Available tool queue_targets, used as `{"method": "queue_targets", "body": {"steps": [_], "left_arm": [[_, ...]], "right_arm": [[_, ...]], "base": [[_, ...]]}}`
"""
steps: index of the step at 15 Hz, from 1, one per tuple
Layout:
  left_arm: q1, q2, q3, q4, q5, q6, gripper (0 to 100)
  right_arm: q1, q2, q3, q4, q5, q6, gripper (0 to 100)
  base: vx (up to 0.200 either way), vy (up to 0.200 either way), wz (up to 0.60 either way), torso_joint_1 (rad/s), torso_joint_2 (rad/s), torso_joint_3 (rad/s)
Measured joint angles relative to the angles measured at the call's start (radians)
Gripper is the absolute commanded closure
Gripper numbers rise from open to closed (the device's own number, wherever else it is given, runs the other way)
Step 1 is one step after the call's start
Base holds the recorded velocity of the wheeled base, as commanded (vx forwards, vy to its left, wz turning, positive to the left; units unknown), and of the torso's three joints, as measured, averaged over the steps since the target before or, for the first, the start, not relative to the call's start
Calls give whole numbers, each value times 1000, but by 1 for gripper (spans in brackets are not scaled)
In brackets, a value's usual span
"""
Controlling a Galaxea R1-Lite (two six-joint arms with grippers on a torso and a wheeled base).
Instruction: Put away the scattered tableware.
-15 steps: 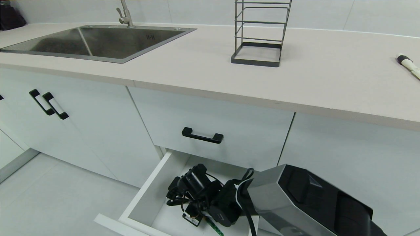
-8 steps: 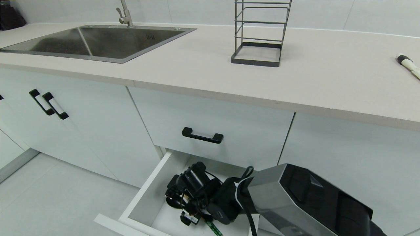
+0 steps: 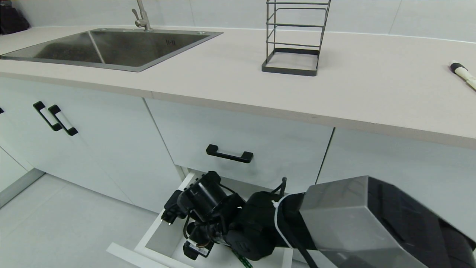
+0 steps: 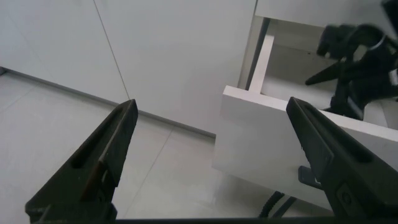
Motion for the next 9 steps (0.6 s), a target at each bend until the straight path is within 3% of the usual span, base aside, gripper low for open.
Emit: {"method": "queue_targets", "body": {"steps": [9], "left_arm": [[0,0,0,0,0,0,0]], "right_arm": [[62,-362,379,-85,-2,3,0]], "base": [[0,0,0,0,0,0]]}}
